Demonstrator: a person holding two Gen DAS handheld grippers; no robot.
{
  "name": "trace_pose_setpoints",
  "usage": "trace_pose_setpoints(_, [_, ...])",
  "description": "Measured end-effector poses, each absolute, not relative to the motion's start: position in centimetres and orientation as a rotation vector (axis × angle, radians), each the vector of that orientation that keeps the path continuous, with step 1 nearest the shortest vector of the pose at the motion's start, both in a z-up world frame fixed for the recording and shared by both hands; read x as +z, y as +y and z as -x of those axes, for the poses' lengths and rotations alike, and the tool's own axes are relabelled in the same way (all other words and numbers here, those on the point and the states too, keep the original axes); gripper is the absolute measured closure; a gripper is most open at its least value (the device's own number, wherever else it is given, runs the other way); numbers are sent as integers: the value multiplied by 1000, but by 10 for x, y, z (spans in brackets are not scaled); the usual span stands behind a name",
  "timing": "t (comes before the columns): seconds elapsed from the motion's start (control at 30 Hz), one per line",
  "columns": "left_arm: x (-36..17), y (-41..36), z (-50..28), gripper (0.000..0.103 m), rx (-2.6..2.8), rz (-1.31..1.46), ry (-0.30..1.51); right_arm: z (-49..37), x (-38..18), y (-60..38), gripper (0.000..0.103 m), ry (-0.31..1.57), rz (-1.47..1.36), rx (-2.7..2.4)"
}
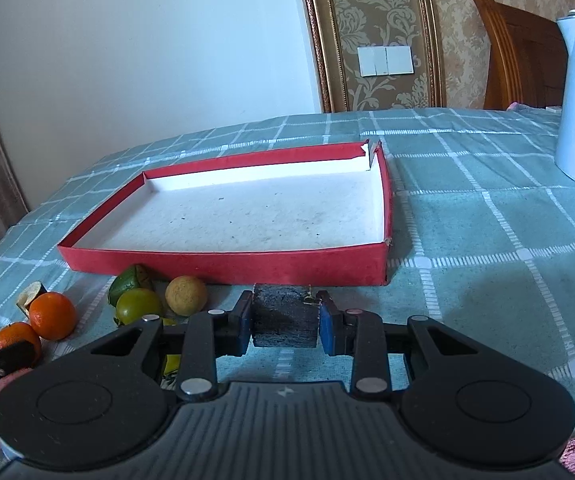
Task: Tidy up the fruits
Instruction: 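Carry the dark chunk into the tray and open the right gripper while the left gripper grasps a tangerine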
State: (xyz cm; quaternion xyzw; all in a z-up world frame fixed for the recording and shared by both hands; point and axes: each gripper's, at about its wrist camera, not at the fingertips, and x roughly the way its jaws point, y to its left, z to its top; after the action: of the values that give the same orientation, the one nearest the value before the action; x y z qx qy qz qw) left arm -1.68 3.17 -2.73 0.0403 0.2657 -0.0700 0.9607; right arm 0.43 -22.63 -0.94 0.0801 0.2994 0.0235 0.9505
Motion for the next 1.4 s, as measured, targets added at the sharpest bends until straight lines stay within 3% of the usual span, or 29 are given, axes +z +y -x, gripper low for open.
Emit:
trace_pose_setpoints(0.07, [-31,34,14,7,-144,-64,549,-4,-10,-226,71,608,-163,53])
trace_pose_setpoints(0.1, [-32,34,14,16,-151,-59,554,-4,-10,-226,71,608,-166,56])
trace_pose_setpoints(0.2, [-35,35,12,28,-179,-53,577,-5,-11,-225,71,615,-164,57])
trace_pose_setpoints(0.23, [-35,34,11,39,-182,-56,582,-6,-12,-226,71,619,-169,59])
trace_pose_setpoints(0.37, [-36,32,15,63,-216,-68,566,-7,-14,-226,71,627,-178,63])
trace_pose_setpoints(0.73, [-34,35,16,63,-220,-47,540,-5,-12,-225,71,613,-171,64])
trace_pose_setpoints(1.07, [-35,36,16,63,-230,-42,549,-38,33,-223,71,473,-61,32])
trace_pose_setpoints(1.4, [-36,33,16,63,-230,-54,544,-139,-6,-225,71,635,-81,-36])
